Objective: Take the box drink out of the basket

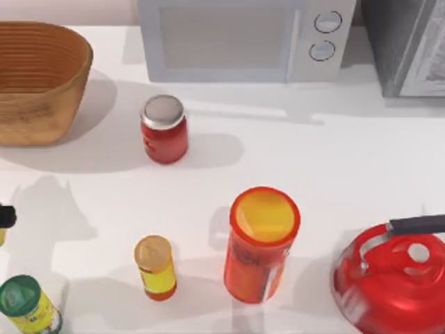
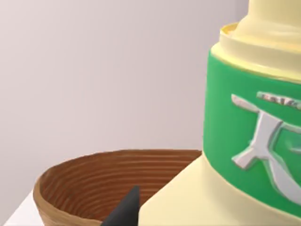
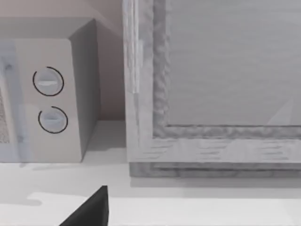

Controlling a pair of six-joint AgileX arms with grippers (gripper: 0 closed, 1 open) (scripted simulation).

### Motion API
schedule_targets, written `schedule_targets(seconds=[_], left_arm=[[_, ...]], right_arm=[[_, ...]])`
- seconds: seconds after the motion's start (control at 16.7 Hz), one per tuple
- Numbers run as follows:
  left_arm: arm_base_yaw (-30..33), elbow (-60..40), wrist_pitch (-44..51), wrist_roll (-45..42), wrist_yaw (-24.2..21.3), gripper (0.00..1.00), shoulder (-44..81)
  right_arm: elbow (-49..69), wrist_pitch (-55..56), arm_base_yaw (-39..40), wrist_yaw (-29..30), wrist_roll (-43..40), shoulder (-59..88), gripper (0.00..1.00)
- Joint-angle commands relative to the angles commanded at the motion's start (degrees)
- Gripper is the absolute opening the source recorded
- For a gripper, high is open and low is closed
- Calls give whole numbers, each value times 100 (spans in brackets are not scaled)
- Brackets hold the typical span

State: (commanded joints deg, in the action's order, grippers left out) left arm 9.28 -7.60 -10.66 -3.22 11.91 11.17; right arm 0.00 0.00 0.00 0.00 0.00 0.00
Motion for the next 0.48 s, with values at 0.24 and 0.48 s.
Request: schedule_targets(seconds=[0.24, 0.48], left_arm=[[1266, -834, -1633, -329, 1830, 0, 1727], [2193, -1485, -2984, -645, 3494, 0, 3366]], right_arm=[[0, 0, 0, 0, 0, 0, 100], [0, 0, 0, 0, 0, 0, 100]])
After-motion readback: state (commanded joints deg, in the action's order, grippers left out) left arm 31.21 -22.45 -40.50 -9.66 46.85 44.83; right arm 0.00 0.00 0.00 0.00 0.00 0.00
